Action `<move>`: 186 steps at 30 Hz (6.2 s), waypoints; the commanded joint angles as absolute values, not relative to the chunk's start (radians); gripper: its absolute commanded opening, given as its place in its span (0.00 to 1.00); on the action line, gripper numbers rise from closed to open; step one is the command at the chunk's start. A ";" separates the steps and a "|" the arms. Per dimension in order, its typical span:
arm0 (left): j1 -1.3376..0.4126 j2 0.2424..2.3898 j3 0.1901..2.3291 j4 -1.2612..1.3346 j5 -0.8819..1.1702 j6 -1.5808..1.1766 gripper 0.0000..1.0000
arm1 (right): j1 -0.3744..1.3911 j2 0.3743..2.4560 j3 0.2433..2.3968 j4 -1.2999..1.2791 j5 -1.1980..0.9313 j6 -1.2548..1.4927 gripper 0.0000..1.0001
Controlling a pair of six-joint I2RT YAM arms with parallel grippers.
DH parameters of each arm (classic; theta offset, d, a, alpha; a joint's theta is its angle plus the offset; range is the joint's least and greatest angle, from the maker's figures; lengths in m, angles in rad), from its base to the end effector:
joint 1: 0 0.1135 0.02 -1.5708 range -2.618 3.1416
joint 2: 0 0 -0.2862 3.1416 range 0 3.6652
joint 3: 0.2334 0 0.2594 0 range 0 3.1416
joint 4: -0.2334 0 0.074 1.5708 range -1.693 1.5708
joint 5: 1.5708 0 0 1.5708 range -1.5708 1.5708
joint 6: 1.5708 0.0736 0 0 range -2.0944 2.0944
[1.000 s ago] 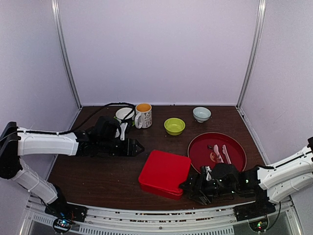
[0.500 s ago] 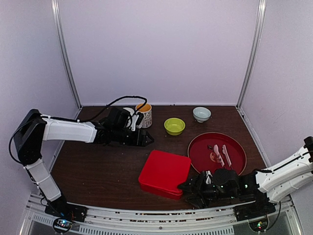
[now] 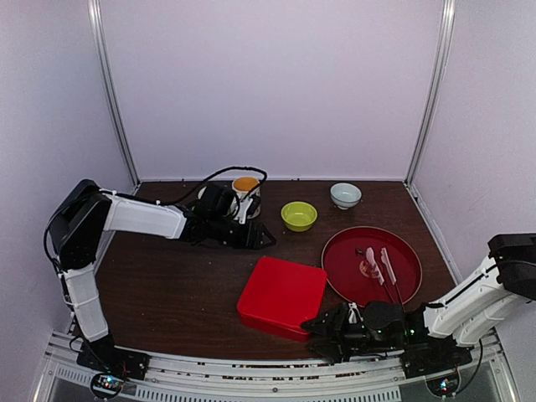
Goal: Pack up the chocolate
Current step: Press the box lid onto the packing box.
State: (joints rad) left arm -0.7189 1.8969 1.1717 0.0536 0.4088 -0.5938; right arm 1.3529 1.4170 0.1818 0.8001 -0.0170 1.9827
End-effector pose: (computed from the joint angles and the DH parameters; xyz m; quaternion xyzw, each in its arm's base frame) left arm 0.3202 -0.3191 0.1741 0.1432 0.8746 -0.4045 0.2256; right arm 0.0528 0.2441 0.1156 -0.2568 -0.8030 -0.5346 0.0592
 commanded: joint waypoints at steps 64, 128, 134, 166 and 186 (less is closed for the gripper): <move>-0.808 2.102 1.315 -0.016 0.645 -0.499 0.46 | 1.184 1.312 0.187 0.554 -0.086 1.731 0.85; -0.933 1.646 1.102 -0.187 0.429 0.158 0.85 | 1.452 1.047 0.191 0.202 0.344 0.500 0.82; -0.949 1.639 1.125 -0.293 0.281 0.305 0.86 | 1.489 1.197 0.257 0.201 0.430 0.485 0.76; -0.825 1.965 1.488 -0.806 0.364 0.997 0.94 | 1.383 1.346 0.327 0.281 0.269 0.298 0.72; -1.040 2.005 1.500 -0.790 0.261 0.948 0.77 | 1.296 1.449 0.446 0.303 0.127 0.150 0.57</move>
State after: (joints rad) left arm -0.9020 2.0064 1.5093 -0.8219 0.0994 0.9859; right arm 1.3209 1.4086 0.3775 0.2104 0.1749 0.2432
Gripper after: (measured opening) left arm 0.777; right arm 0.579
